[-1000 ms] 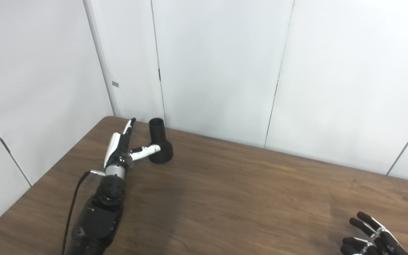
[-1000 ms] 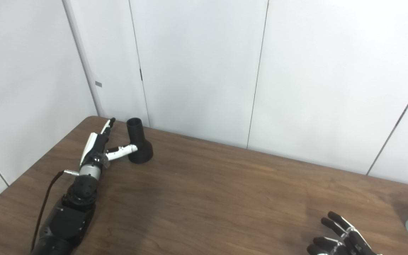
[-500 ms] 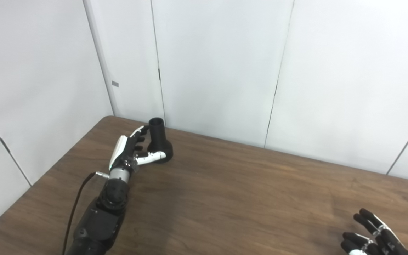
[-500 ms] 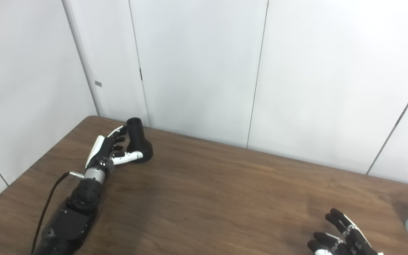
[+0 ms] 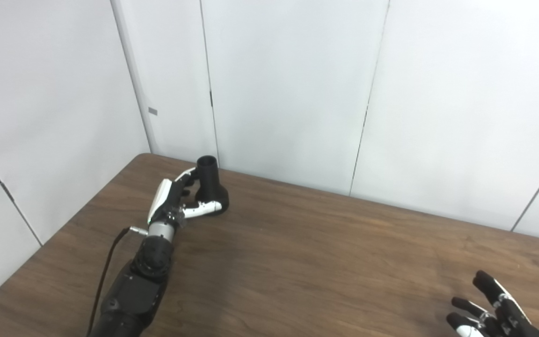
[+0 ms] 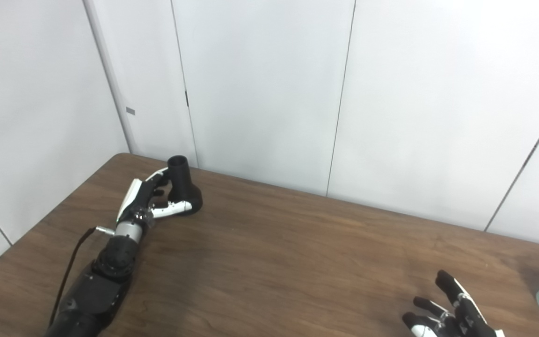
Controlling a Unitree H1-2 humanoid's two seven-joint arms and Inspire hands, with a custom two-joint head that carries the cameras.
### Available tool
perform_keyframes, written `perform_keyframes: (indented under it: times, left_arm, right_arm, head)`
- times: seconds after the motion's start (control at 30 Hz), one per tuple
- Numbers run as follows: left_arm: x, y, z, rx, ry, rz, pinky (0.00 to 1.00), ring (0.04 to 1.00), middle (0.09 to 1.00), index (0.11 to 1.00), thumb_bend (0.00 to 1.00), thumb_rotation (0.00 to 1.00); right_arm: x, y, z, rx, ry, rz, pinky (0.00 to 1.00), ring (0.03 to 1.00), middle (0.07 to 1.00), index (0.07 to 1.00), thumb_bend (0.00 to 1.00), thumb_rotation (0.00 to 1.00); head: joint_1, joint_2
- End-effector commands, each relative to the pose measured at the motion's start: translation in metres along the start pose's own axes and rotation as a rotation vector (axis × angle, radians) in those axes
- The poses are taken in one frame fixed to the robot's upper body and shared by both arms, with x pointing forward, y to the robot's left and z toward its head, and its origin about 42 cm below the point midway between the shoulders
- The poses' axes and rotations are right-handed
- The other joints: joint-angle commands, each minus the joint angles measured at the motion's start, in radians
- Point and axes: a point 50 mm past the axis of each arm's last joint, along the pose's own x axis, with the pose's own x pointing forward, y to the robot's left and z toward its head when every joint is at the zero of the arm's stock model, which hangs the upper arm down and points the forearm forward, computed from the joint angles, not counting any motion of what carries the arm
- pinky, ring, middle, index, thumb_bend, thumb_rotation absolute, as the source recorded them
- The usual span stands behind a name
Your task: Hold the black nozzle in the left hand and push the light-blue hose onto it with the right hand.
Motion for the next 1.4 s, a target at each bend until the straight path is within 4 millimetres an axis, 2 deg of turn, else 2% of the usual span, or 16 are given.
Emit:
perform_keyframes:
  times: [0.0, 0.2, 0.3, 0.53, 0.6, 0.63, 0.67, 0.7, 0.73, 0.77, 0.83, 0.97, 1.07, 1.37]
  left_arm:
    - [0.021, 0.013, 0.028, 0.006, -0.079, 0.049, 0.84, 0.89, 0.878, 0.868, 0.93, 0.26]
    - [0.031, 0.01, 0.034, 0.002, -0.089, 0.051, 0.84, 0.879, 0.873, 0.868, 0.93, 0.27]
    - [0.035, 0.009, 0.039, -0.017, -0.088, 0.052, 0.77, 0.85, 0.864, 0.865, 0.93, 0.24]
    - [0.043, 0.002, 0.048, -0.048, -0.094, 0.049, 0.74, 0.831, 0.839, 0.861, 0.9, 0.19]
    - [0.043, 0.001, 0.05, -0.09, -0.094, 0.069, 0.68, 0.765, 0.773, 0.811, 0.87, 0.14]
    - [0.043, 0.0, 0.051, -0.099, -0.088, 0.078, 0.62, 0.69, 0.701, 0.75, 0.83, 0.08]
    - [0.042, -0.001, 0.052, -0.087, -0.087, 0.083, 0.56, 0.601, 0.597, 0.684, 0.69, 0.04]
    - [0.042, -0.002, 0.052, -0.054, -0.094, 0.086, 0.5, 0.528, 0.524, 0.611, 0.61, 0.02]
    - [0.041, -0.003, 0.052, -0.018, -0.103, 0.085, 0.45, 0.473, 0.476, 0.562, 0.55, 0.01]
    - [0.039, -0.004, 0.051, 0.011, -0.11, 0.082, 0.43, 0.458, 0.463, 0.536, 0.54, 0.0]
    - [0.037, -0.007, 0.047, 0.051, -0.121, 0.074, 0.41, 0.447, 0.466, 0.503, 0.53, 0.0]
    - [0.034, -0.01, 0.038, 0.092, -0.141, 0.063, 0.42, 0.454, 0.481, 0.494, 0.51, 0.0]
    - [0.029, -0.013, 0.032, 0.118, -0.167, 0.051, 0.42, 0.45, 0.476, 0.491, 0.5, 0.0]
    - [-0.001, -0.032, 0.004, 0.296, -0.339, -0.045, 0.4, 0.419, 0.488, 0.495, 0.5, 0.0]
  right_arm:
    - [0.001, 0.0, 0.015, -0.013, -0.098, 0.021, 0.59, 0.67, 0.893, 0.862, 0.49, 0.0]
    - [-0.003, 0.001, 0.016, -0.009, -0.095, 0.015, 0.58, 0.697, 0.902, 0.875, 0.49, 0.0]
    - [-0.004, 0.001, 0.018, -0.008, -0.1, 0.017, 0.58, 0.694, 0.905, 0.879, 0.49, 0.0]
    - [-0.009, 0.003, 0.021, -0.03, -0.086, 0.005, 0.59, 0.707, 0.907, 0.881, 0.5, 0.0]
    - [-0.009, 0.002, 0.023, -0.033, -0.086, 0.008, 0.6, 0.71, 0.909, 0.884, 0.49, 0.0]
    - [-0.01, 0.001, 0.023, -0.034, -0.087, 0.009, 0.62, 0.718, 0.909, 0.887, 0.48, 0.0]
    - [-0.01, 0.001, 0.024, -0.036, -0.088, 0.01, 0.6, 0.717, 0.904, 0.887, 0.48, 0.0]
    - [-0.01, 0.002, 0.024, -0.035, -0.085, 0.009, 0.59, 0.71, 0.894, 0.885, 0.48, 0.0]
    - [-0.01, 0.002, 0.026, -0.036, -0.081, 0.006, 0.58, 0.708, 0.89, 0.888, 0.47, 0.0]
    - [-0.011, 0.002, 0.027, -0.039, -0.076, 0.003, 0.58, 0.708, 0.886, 0.889, 0.47, 0.0]
    - [-0.01, 0.002, 0.028, -0.046, -0.072, 0.0, 0.59, 0.706, 0.881, 0.889, 0.47, 0.0]
    - [-0.009, 0.001, 0.027, -0.043, -0.072, 0.001, 0.61, 0.729, 0.899, 0.898, 0.46, 0.0]
    - [-0.008, 0.001, 0.027, -0.041, -0.074, 0.003, 0.59, 0.718, 0.899, 0.893, 0.46, 0.0]
    - [-0.007, 0.002, 0.028, -0.022, -0.065, 0.0, 0.59, 0.712, 0.912, 0.89, 0.47, 0.0]
  head:
    - [-0.002, 0.002]
    - [-0.012, 0.008]
    - [-0.015, 0.012]
    - [-0.017, 0.024]
    - [-0.016, 0.028]
    - [-0.016, 0.029]
    - [-0.015, 0.03]
    - [-0.015, 0.03]
    - [-0.012, 0.034]
    - [-0.012, 0.034]
    - [-0.011, 0.038]
    - [-0.007, 0.041]
    - [-0.005, 0.045]
    - [-0.037, 0.074]
